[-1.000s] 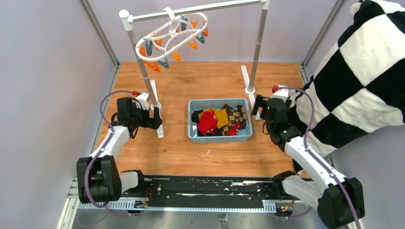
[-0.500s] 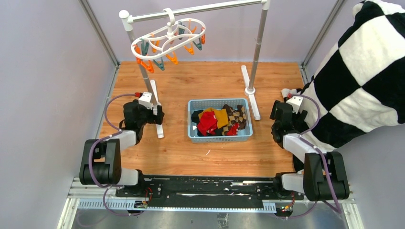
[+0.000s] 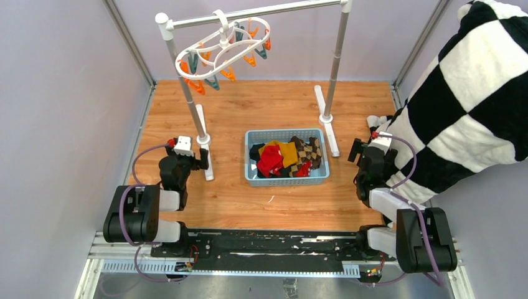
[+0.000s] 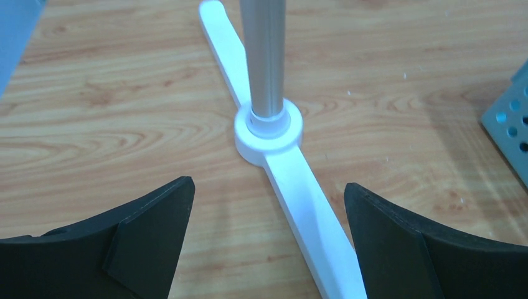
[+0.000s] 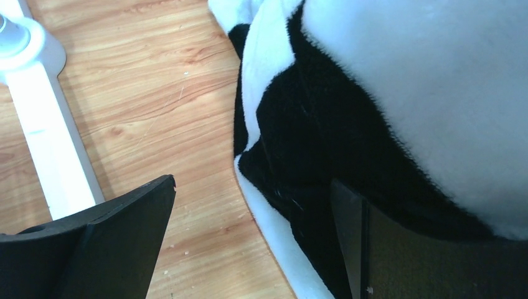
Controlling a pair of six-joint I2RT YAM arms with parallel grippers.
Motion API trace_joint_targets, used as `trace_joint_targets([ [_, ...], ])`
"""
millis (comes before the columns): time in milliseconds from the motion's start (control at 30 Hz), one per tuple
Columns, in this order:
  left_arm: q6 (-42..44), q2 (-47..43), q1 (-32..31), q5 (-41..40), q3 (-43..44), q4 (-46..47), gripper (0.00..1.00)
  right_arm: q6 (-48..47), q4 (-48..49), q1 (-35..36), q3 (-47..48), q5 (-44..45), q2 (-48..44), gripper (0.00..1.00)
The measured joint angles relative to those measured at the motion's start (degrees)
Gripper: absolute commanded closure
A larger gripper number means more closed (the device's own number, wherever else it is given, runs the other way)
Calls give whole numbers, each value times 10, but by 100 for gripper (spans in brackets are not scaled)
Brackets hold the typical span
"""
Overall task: Remove the socks clipped to the hanger
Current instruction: Reset both arms
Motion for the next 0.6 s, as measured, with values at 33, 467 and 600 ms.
trace_joint_targets([
  [33,-3,1,0,-6,2,9,0,-1,1,0,0,-8,5,0],
  [467,-19,2,0,-40,26,18,0,-30,106,1,-17,-6,71,0],
  [600,-20,2,0,-41,26,18,0,-56,137,8,-19,-28,90,0],
])
